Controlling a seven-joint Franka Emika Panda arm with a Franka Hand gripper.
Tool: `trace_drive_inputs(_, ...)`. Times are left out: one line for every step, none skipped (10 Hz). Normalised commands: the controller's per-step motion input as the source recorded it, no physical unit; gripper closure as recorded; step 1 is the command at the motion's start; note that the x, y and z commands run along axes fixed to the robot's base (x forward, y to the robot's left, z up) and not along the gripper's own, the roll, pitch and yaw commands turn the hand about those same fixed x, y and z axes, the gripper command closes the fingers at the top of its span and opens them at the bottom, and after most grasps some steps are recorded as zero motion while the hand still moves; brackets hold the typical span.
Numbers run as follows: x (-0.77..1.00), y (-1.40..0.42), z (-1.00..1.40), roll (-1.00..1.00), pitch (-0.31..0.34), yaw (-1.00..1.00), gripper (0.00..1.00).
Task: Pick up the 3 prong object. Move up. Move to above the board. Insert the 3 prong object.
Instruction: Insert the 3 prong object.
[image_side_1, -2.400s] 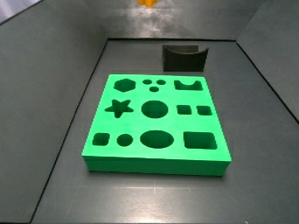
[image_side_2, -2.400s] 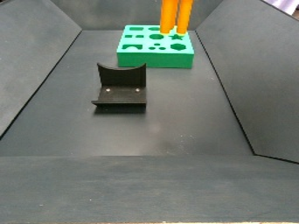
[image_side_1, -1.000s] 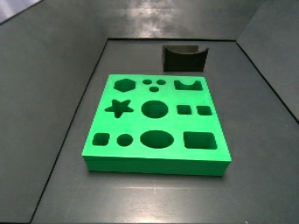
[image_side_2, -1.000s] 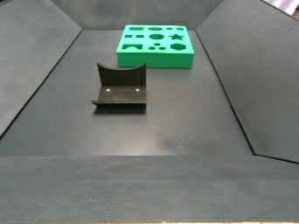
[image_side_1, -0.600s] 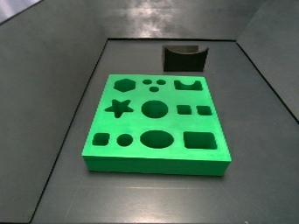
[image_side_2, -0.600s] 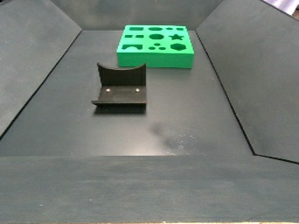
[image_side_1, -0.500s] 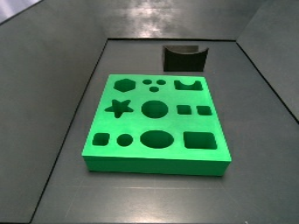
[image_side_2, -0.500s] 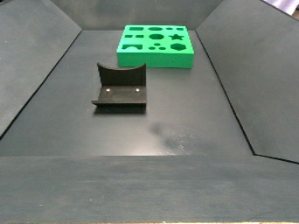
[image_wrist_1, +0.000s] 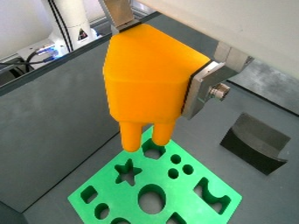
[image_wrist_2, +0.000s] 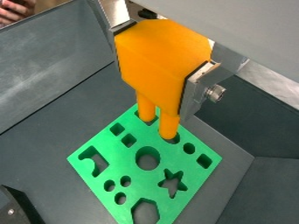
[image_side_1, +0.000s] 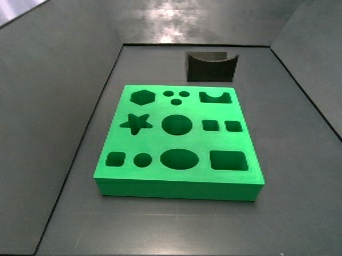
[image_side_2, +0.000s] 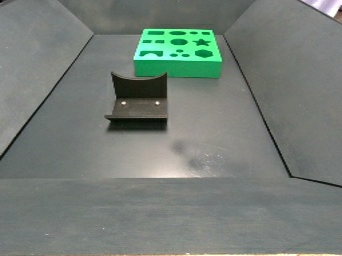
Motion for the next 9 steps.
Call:
trace_drive_inputs(0.11,0.00,-0.04,-0.01,0.000,0.00,1.00)
trace_drive_inputs(0.11,0.00,-0.05,-0.01,0.000,0.00,1.00)
trace_drive_inputs(0.10,0.00,-0.05,-0.01,0.000,0.00,1.00)
trace_drive_inputs(0.13,0.00,-0.05,0.00,0.006,0.00,1.00)
trace_drive_inputs(0.13,0.00,-0.05,0.00,0.010,0.00,1.00)
trace_drive_inputs(0.16,0.00,-0.06,0.00,0.020,0.00,1.00)
trace_drive_inputs(0.15,0.00,-0.06,0.00,0.013,0.00,1.00)
trace_drive_inputs(0.15,0.00,-0.06,0.00,0.019,0.00,1.00)
trace_drive_inputs(0.14,0.00,-0.05,0.00,0.014,0.00,1.00)
